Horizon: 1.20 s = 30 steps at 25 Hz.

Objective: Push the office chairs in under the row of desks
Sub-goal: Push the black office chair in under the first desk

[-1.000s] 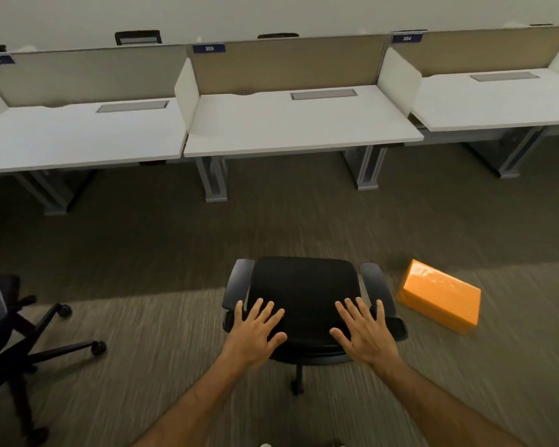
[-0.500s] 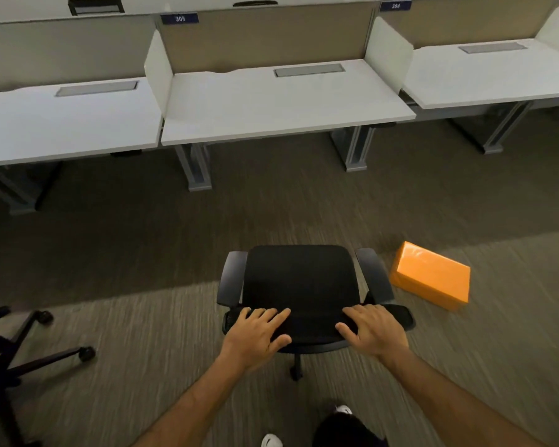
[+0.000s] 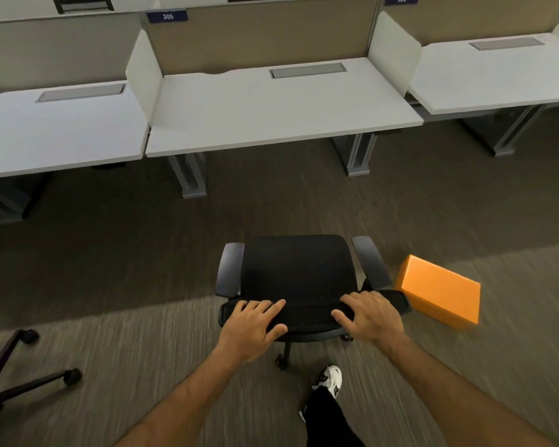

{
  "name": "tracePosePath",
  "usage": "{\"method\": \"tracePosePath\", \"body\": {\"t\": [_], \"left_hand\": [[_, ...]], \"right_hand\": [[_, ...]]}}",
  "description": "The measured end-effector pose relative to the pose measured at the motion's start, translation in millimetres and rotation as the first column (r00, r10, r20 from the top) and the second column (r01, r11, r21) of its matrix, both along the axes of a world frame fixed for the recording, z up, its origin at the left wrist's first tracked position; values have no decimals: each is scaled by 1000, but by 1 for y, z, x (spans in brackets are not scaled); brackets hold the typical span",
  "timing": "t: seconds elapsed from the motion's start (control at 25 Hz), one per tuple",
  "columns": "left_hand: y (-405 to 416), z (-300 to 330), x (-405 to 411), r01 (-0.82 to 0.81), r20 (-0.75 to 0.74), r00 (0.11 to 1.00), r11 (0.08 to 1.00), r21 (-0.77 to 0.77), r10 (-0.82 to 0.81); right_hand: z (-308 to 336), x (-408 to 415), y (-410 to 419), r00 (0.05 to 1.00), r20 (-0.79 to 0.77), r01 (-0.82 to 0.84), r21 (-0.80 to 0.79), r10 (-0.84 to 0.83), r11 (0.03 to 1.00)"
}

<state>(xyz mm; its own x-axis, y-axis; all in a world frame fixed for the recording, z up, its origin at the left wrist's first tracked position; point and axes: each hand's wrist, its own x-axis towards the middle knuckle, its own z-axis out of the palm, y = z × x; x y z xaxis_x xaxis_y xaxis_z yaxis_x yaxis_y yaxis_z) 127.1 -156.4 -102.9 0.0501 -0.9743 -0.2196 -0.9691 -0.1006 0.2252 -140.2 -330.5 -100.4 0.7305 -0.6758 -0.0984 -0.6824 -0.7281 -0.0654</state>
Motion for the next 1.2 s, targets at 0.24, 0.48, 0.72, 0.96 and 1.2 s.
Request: {"method": "tracePosePath", "body": {"t": [0.24,0.48,0.72,0.96,1.2], "left_hand": [[-89,2,31,-14,-6,1000,999,52,14],[-155,-1,49,-45,-6,999,999,6,45],[-224,7,75,-45,-16,999,999,7,45],[-294,7,115,-42,-23,999,999,7,42],[-364,3,175,-20,-11,1000,1000,-16,20]], "right_hand": [[-1,28,-88,1000,14,-15,50,14,999],[0,54,-167,998,10,-59,73,58,996],[4,86,-241,996,-20,-83,81,85,993],[6,128,-312,995,-43,-88,80,92,993],[1,182,-376,999,-4,-41,69,41,997]]}}
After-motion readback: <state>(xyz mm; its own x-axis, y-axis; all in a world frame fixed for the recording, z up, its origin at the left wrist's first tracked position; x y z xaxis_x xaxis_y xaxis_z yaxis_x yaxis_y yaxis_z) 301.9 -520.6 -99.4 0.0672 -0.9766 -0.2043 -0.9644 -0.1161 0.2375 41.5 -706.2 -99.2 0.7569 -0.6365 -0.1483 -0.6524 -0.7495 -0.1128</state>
